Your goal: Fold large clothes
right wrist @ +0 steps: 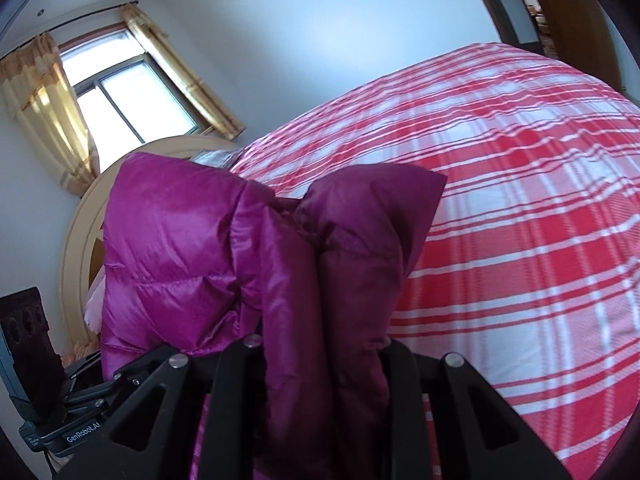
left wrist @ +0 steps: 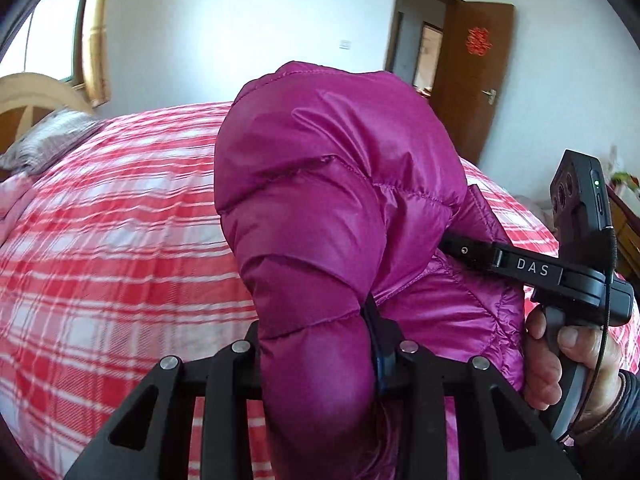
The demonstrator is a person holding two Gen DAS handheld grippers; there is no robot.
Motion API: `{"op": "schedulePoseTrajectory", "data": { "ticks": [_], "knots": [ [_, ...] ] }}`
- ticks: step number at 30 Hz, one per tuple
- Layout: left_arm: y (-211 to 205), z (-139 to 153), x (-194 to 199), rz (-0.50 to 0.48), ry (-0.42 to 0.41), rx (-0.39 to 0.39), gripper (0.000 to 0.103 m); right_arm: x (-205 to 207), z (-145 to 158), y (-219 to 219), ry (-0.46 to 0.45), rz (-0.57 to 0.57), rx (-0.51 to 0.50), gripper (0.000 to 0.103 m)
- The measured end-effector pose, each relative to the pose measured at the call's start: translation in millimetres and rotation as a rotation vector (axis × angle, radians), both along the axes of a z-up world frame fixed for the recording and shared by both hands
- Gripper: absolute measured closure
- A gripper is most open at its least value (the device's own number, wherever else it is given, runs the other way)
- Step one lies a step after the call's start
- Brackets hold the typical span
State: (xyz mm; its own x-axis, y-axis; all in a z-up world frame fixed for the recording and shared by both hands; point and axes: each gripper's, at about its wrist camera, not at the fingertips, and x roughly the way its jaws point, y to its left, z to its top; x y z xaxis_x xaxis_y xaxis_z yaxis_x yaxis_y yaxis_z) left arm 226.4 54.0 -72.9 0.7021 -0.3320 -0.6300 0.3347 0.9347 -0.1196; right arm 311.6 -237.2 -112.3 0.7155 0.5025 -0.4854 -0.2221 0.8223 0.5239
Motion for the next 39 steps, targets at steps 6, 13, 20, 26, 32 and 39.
{"op": "schedulePoseTrajectory", "data": {
  "ticks": [6,13,20,26,32,39],
  "knots": [
    [51.6,-1.3,-6.0,0.097,0.012,-0.012,0.067,14.4,0.4,52.3,0.013,0.103,-0.003,0.080],
    [103.5,-4.4,-12.7,0.204,0.026,-0.018,0.067,30.3,-3.0,120.7,0.040,0.231,-0.017,0.080],
    [145.5,-14.3,-10.2,0.297,0.048,-0.032,0.067,48.1,-6.3,173.8,0.061,0.309,-0.034,0.080],
    [180.4,-25.4,-1.8,0.360,0.072,-0.045,0.067,60.8,-11.9,212.6,0.078,0.367,-0.058,0.080],
    [199.5,-50.8,13.3,0.394,0.126,-0.064,0.053,76.1,-23.0,233.6,0.114,0.386,-0.095,0.080],
    [207.2,-78.1,21.5,0.441,0.151,-0.072,0.031,86.8,-48.3,230.1,0.180,0.370,-0.060,0.078]
  ]
}}
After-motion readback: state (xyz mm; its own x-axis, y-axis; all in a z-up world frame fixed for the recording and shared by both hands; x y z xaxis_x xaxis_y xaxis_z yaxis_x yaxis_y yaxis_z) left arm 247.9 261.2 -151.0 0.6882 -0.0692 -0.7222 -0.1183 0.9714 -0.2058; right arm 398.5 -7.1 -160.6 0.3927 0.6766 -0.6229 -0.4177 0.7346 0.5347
